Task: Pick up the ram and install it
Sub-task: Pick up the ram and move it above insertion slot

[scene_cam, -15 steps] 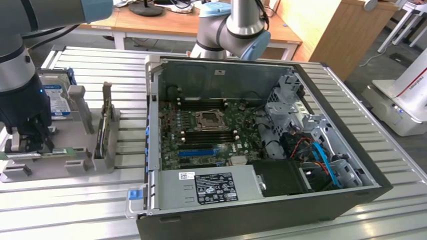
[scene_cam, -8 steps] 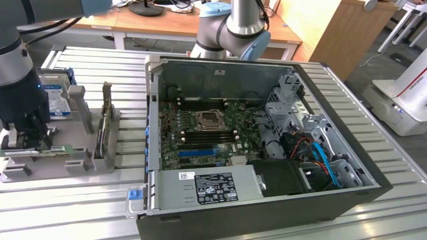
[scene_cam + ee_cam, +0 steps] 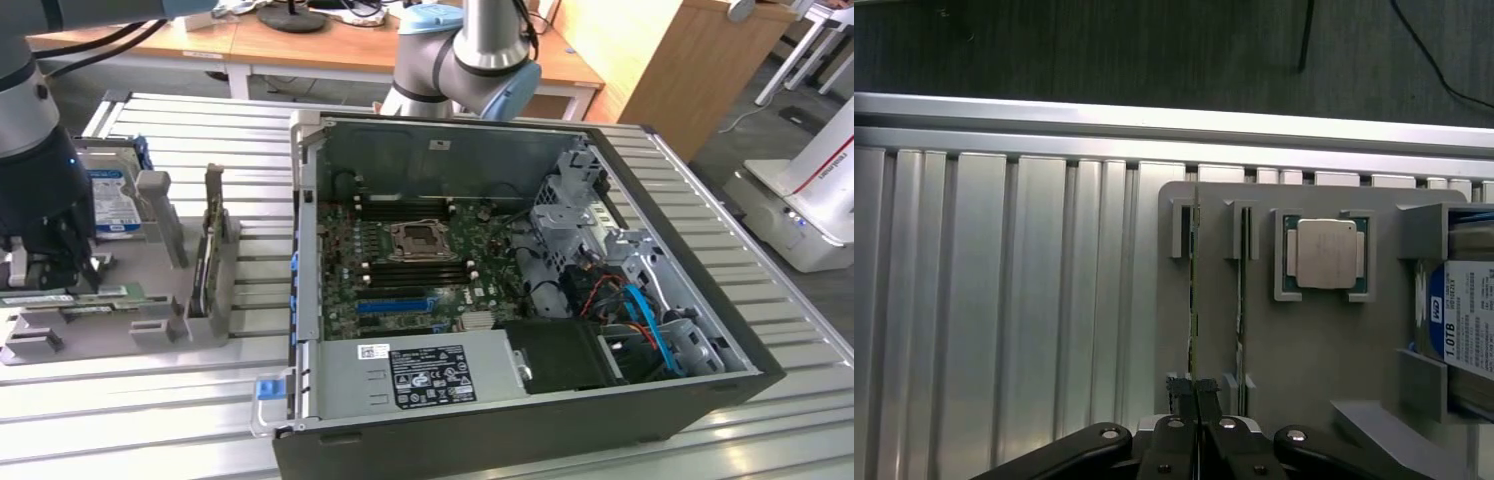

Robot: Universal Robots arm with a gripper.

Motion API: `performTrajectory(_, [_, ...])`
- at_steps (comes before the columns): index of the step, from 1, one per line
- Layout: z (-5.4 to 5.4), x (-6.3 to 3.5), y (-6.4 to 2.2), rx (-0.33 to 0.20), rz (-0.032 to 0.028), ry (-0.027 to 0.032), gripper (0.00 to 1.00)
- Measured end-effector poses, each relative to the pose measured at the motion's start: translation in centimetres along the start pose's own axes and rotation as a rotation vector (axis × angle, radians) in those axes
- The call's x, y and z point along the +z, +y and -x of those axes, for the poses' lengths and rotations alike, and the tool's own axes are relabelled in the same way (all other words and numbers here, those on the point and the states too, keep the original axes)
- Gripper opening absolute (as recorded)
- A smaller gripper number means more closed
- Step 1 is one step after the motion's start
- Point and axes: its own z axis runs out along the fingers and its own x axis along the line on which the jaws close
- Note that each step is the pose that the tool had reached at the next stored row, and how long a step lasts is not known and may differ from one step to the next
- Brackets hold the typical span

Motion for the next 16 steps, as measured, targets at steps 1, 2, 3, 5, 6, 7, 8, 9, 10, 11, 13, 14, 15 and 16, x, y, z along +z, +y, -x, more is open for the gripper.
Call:
performTrajectory(1, [0.0, -0.13, 0.01, 0.0, 0.0, 0.0, 0.12])
performTrajectory(2, [0.0, -0.26, 0.01, 0.0, 0.0, 0.0, 0.12])
performTrajectory(3, [0.0, -0.39, 0.02, 0.0, 0.0, 0.0, 0.12])
performTrajectory(5, [0.0, -0.62, 0.03, 0.0, 0.0001, 0.0, 0.12])
performTrajectory(6, [0.0, -0.75, 0.03, 0.0, 0.0, 0.0, 0.12])
performTrajectory(7, [0.0, -0.87, 0.03, 0.0, 0.0, 0.0, 0.12])
performTrajectory(8, [0.0, -0.99, 0.04, 0.0, 0.0001, 0.0001, 0.12])
performTrajectory(9, [0.0, -1.09, 0.04, 0.0, 0.0, 0.0, 0.12])
performTrajectory(10, [0.0, -1.22, 0.05, 0.0, 0.0001, 0.0, 0.12])
performTrajectory(11, [0.0, -1.33, 0.05, 0.0, 0.0, 0.0, 0.12])
performTrajectory(13, [0.0, -1.54, 0.06, 0.0, 0.0, 0.0, 0.12])
performTrajectory(14, [0.0, -1.65, 0.07, 0.0, 0.0, 0.0, 0.12])
performTrajectory(15, [0.0, -1.75, 0.07, 0.0, 0.0, 0.0, 0.12])
performTrajectory(16, [0.0, -1.84, 0.07, 0.0, 0.0, 0.0, 0.12])
